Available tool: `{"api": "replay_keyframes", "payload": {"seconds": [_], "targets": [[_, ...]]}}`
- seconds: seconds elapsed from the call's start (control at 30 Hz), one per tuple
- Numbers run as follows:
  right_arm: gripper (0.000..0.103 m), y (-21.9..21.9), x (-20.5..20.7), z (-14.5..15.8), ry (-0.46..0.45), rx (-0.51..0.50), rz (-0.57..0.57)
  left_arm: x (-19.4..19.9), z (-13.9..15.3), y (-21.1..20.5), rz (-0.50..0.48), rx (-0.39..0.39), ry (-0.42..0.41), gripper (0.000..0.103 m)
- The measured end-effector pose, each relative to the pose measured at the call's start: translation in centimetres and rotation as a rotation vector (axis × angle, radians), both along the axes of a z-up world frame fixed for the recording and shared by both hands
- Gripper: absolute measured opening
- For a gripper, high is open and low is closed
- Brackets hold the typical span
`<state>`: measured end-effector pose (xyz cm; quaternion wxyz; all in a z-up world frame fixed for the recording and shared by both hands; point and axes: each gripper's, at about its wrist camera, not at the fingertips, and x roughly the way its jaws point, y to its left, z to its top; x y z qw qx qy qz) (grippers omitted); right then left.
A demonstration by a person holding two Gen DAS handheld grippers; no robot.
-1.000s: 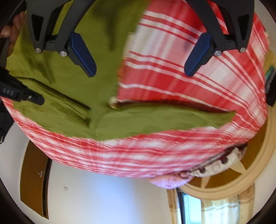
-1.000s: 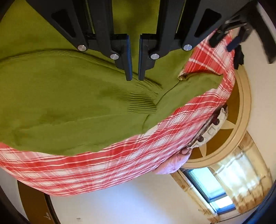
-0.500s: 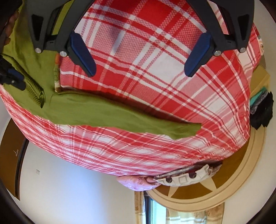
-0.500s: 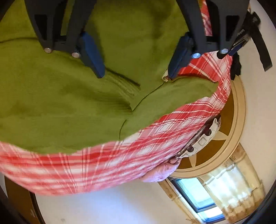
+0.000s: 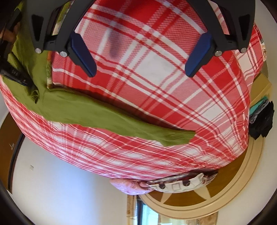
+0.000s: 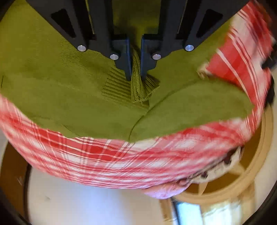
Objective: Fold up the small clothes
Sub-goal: 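Open the right tool and release the cuff on the sweater body, then grasp the other sleeve cuff with the left tool and fold it over the body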
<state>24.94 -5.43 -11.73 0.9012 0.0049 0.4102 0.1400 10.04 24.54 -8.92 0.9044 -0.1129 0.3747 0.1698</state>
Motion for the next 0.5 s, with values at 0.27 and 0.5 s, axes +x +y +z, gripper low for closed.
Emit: {"api": "replay_keyframes", "payload": {"seconds": [0.27,0.5], "targets": [[0.017,2.3,-0.8,-1.9,0.010,0.058,0.072,0.3,-0.1,2.3,0.064,-0.004,-0.004,0.103],[0.058,1.6,-2.6,1.1,0.079,0.424,0.143,2.9,0.8,7.4,0.146,-0.144,-0.058,0.103]]}}
